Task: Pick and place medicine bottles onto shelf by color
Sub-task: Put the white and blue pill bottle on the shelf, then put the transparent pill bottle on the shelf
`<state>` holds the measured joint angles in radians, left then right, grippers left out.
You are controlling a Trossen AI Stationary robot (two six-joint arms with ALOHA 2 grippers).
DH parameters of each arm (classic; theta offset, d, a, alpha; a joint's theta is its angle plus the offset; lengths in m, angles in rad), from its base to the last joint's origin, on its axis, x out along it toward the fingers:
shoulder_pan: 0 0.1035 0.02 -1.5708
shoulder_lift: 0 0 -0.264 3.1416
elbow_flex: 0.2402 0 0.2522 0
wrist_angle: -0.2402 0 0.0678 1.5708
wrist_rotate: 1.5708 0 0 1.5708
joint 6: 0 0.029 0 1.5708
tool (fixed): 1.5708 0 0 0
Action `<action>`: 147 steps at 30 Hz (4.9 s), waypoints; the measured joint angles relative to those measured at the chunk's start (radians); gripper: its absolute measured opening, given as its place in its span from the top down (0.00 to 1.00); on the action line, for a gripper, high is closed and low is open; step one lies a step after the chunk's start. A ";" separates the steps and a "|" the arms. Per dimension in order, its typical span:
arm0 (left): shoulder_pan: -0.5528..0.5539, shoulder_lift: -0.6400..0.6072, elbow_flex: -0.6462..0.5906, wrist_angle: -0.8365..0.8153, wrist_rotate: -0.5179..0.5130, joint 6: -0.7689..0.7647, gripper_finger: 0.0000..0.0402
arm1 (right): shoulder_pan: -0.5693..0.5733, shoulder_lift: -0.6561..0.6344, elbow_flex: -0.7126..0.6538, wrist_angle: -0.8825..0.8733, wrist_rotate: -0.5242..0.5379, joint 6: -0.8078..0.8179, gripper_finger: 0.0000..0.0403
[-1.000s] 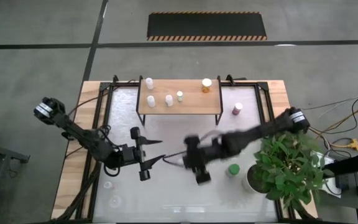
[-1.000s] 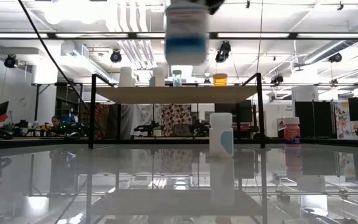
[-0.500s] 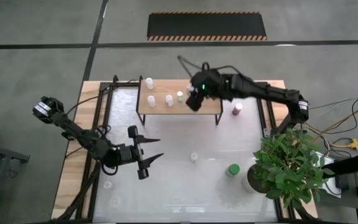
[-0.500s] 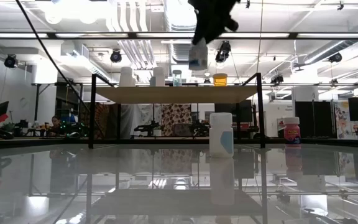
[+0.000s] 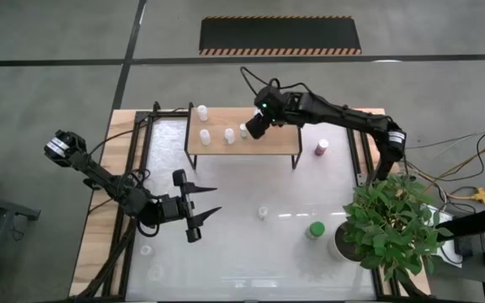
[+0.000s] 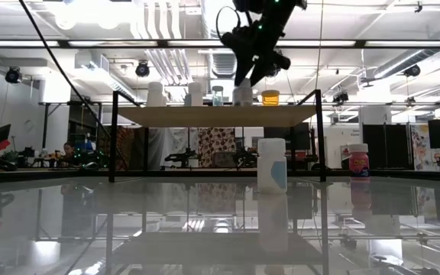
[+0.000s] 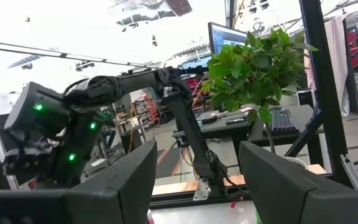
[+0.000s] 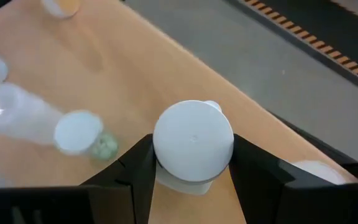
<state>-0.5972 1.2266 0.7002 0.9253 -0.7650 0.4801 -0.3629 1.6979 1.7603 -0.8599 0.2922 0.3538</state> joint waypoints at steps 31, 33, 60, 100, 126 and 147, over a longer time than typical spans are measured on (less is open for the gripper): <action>0.000 0.000 0.000 0.001 0.000 0.000 0.47 | 0.000 0.012 0.142 -0.066 0.093 -0.015 0.46; 0.000 0.000 0.000 0.000 0.001 0.000 0.47 | -0.003 0.012 0.186 -0.103 0.093 -0.070 0.49; 0.000 0.000 0.000 0.000 0.001 0.007 0.47 | -0.050 0.013 0.067 -0.122 -0.022 -0.276 0.98; -0.003 0.309 0.122 0.009 0.028 -0.317 0.47 | 0.501 -0.131 -0.101 0.064 -0.039 -0.467 0.98; -0.007 0.345 0.121 -0.028 0.018 -0.660 0.47 | 0.609 -0.384 -0.863 1.082 -0.248 -0.486 0.98; -0.182 0.332 0.575 -2.161 0.933 -2.541 0.61 | 0.601 -0.401 -0.914 1.073 -0.242 -0.504 0.98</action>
<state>-0.7791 1.5589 1.2755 -1.2359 0.1681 -2.0611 0.2379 1.2964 0.8463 0.2135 0.0502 -0.1501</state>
